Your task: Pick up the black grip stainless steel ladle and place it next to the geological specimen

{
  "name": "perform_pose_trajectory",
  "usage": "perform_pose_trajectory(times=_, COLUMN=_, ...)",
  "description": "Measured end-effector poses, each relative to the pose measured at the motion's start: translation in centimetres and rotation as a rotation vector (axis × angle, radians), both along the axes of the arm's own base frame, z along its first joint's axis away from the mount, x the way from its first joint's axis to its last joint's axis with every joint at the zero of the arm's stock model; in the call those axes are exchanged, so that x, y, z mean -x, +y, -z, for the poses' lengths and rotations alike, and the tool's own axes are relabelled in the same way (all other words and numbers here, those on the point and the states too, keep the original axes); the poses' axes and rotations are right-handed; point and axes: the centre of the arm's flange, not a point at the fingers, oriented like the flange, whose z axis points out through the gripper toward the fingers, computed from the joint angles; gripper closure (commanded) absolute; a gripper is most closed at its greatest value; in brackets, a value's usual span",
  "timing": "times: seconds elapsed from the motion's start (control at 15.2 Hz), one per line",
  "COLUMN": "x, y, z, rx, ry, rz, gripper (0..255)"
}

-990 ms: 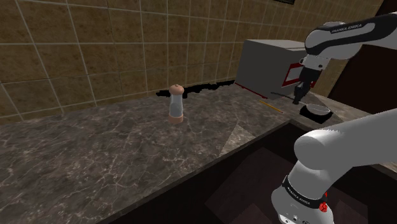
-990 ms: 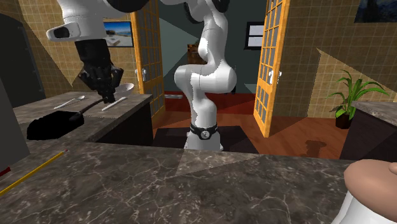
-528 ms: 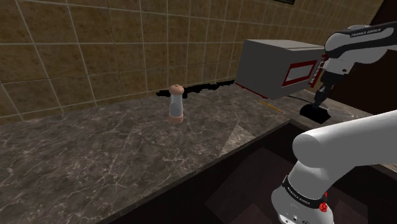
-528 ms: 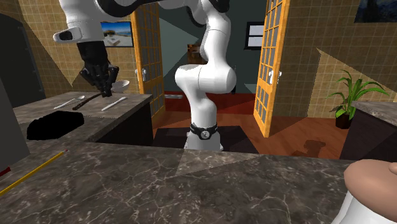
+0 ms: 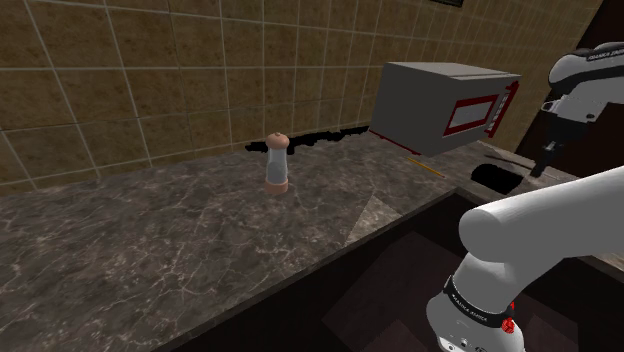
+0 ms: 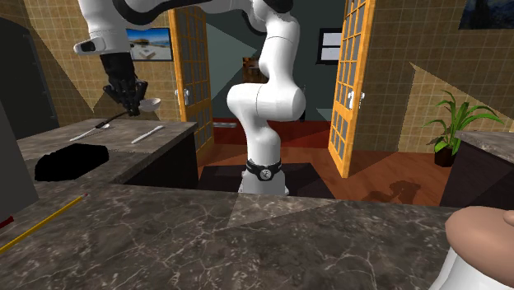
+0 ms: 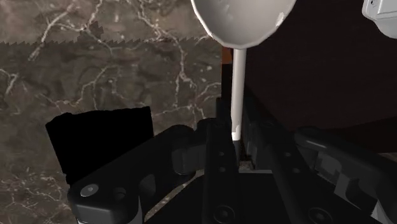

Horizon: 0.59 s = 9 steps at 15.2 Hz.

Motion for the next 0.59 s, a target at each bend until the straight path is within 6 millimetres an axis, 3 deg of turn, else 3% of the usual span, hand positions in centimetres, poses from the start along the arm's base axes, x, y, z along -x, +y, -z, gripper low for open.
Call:
perform_pose_trajectory(times=0.4, x=7.2, y=-3.3, z=0.0, rx=-0.001, ry=-0.001, rz=0.0, gripper=255)
perform_pose_trajectory(times=0.59, x=8.7, y=-4.1, z=1.2, rx=-0.001, ry=0.0, rz=-0.001, gripper=255)
